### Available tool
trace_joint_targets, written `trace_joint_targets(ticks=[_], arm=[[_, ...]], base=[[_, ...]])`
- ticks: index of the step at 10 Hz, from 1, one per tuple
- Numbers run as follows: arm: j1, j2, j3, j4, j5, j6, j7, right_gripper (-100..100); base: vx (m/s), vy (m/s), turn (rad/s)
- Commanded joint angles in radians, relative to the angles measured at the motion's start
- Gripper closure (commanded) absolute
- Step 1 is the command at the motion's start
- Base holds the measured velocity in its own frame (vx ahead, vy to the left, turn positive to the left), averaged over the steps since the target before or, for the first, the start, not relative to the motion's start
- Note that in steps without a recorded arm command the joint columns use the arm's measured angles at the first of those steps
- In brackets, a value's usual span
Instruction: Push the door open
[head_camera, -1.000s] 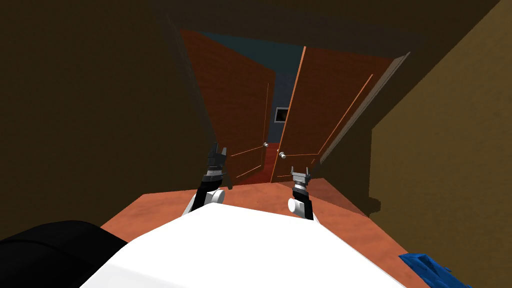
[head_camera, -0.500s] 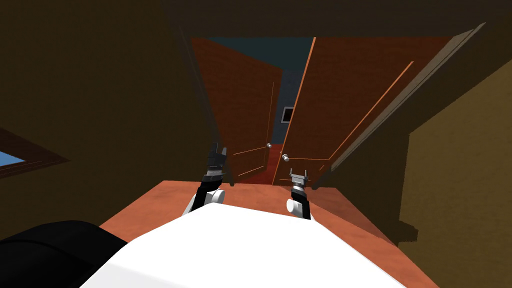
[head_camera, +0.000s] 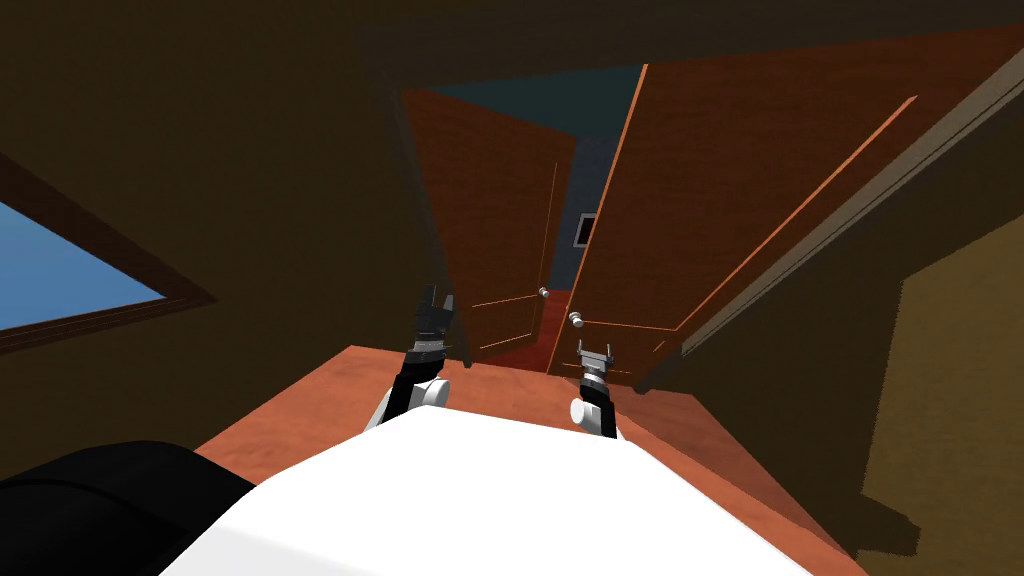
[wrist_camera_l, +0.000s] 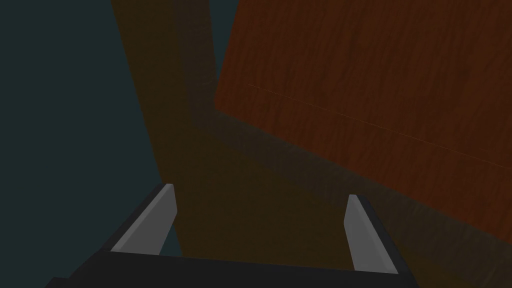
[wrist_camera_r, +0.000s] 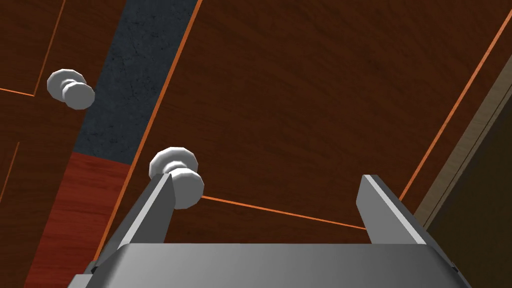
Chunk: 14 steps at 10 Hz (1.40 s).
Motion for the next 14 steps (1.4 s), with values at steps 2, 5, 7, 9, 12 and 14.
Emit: trace_joint_targets(ticks=[2, 5, 7, 9, 12, 14], arm=[[-0.023, 0.007, 0.002, 0.063, -0.023, -0.009, -0.052, -100], [-0.04, 0.015, 0.003, 0.111, -0.04, -0.017, -0.09, -100], [-0.052, 0.02, 0.004, 0.143, -0.052, -0.023, -0.116, -100], [-0.063, 0.025, 0.005, 0.176, -0.063, -0.028, -0.142, -100], [-0.088, 0.041, 0.008, 0.246, -0.088, -0.04, -0.197, -100], [-0.106, 0.054, 0.009, 0.297, -0.106, -0.048, -0.238, -100]], base=[[0.016, -0.156, 0.272], [-0.012, -0.115, 0.147], [0.004, -0.098, 0.17], [-0.018, -0.099, 0.15], [-0.017, -0.147, 0.227], [-0.013, -0.196, 0.266]])
